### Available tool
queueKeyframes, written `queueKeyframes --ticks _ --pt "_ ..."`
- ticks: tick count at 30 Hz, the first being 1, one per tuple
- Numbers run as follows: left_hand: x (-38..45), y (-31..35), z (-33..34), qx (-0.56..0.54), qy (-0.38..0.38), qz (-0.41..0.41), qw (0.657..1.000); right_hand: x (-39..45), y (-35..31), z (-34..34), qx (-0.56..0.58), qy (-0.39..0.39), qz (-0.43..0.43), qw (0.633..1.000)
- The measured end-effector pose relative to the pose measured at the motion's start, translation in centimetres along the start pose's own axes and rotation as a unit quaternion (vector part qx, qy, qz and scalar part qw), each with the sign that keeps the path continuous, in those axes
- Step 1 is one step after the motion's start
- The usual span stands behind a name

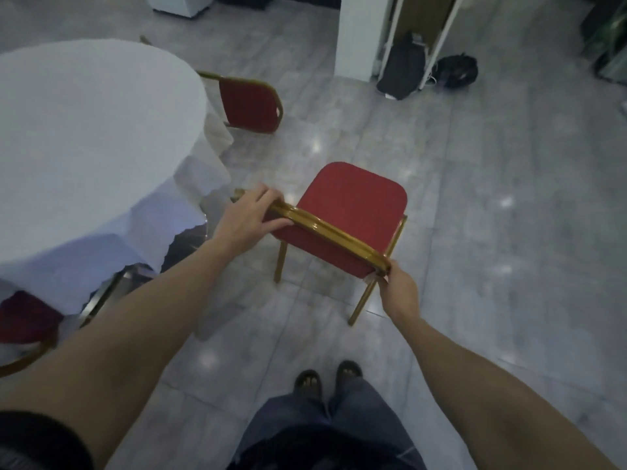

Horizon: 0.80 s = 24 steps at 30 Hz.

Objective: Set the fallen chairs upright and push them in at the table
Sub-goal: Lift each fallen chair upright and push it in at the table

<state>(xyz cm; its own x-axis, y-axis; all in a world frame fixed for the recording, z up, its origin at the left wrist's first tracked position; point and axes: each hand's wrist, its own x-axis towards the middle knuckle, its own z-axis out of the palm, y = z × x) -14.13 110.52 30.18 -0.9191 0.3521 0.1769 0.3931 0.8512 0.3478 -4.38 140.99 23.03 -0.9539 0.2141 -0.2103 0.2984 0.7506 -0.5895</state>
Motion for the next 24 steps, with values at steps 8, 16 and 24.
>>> queueKeyframes --ticks 8,16,24 --pt "-0.8 -4.0 -0.8 -0.012 -0.051 -0.067 0.996 -4.3 -2.9 0.4 0.029 0.172 -0.139 0.975" --pt "-0.7 -3.7 -1.3 -0.031 -0.064 -0.141 0.987 -6.1 -5.0 2.7 -0.107 0.081 -0.136 0.982" --pt "-2.6 0.2 -0.3 -0.060 -0.009 -0.190 0.980 -4.6 -2.7 0.8 -0.128 0.048 -0.186 0.973"
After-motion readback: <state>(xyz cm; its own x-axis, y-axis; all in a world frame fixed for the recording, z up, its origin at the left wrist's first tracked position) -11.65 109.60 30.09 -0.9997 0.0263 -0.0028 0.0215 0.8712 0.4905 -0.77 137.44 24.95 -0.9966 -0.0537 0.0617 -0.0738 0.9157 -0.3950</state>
